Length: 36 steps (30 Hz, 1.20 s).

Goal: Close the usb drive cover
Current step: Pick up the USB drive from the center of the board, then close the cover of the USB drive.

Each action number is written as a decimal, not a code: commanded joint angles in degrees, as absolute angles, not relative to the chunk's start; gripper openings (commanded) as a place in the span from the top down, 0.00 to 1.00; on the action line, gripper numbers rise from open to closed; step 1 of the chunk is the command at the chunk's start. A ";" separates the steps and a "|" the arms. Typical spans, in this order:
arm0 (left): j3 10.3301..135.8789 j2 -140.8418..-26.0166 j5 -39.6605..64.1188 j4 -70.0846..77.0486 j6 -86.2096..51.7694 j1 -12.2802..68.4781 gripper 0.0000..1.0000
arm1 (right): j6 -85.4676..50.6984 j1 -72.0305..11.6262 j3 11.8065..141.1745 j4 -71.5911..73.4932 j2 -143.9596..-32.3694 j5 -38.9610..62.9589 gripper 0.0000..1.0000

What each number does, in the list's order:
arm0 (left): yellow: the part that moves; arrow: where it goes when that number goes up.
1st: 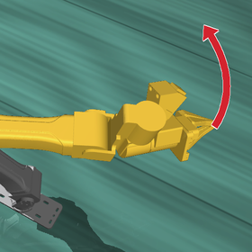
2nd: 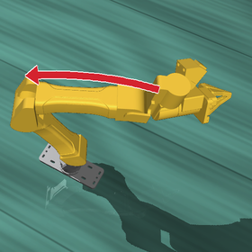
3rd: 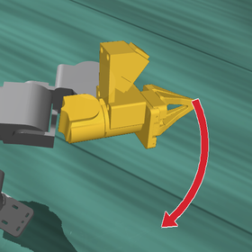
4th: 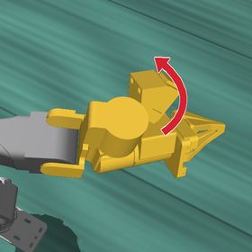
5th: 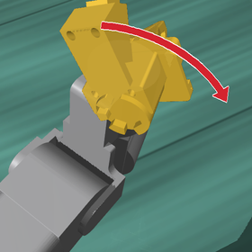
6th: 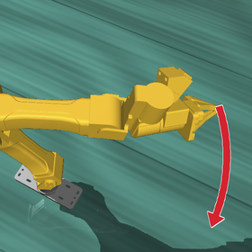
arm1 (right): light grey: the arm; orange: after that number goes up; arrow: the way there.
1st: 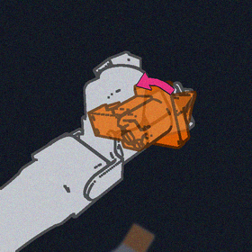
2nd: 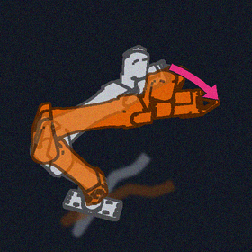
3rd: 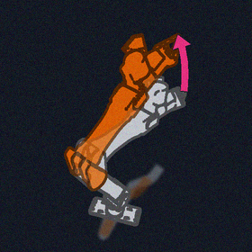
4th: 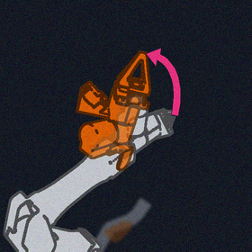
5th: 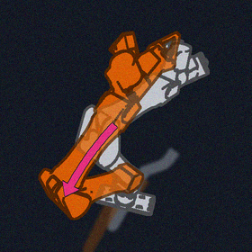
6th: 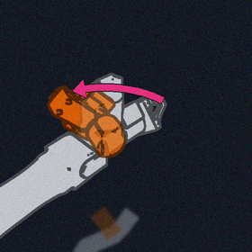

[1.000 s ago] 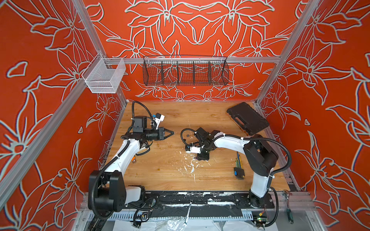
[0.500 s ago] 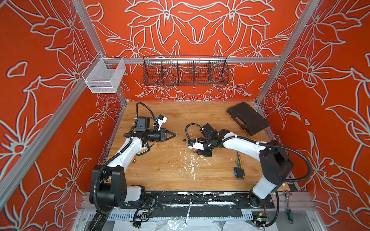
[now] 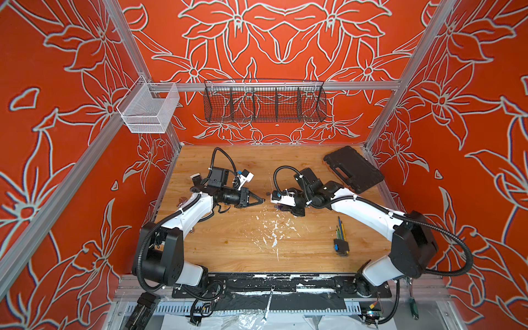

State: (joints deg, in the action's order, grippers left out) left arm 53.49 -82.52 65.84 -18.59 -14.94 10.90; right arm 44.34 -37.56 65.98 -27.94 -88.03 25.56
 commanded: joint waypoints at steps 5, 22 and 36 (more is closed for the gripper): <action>54.64 -84.91 65.80 -17.05 -17.24 13.24 1.00 | 45.61 -38.66 67.28 -24.77 -86.33 27.23 0.82; 55.15 -87.38 66.05 -14.59 -19.49 14.85 1.00 | 45.79 -40.40 67.06 -24.18 -86.09 26.35 0.82; 55.37 -88.08 65.94 -16.52 -18.18 15.03 1.00 | 44.70 -40.51 66.53 -23.04 -86.04 24.81 0.82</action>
State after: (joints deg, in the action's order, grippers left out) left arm 54.33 -87.55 65.60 -15.59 -19.29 14.66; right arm 44.62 -40.01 66.00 -24.21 -87.02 24.40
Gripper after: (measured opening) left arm 0.055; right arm 0.200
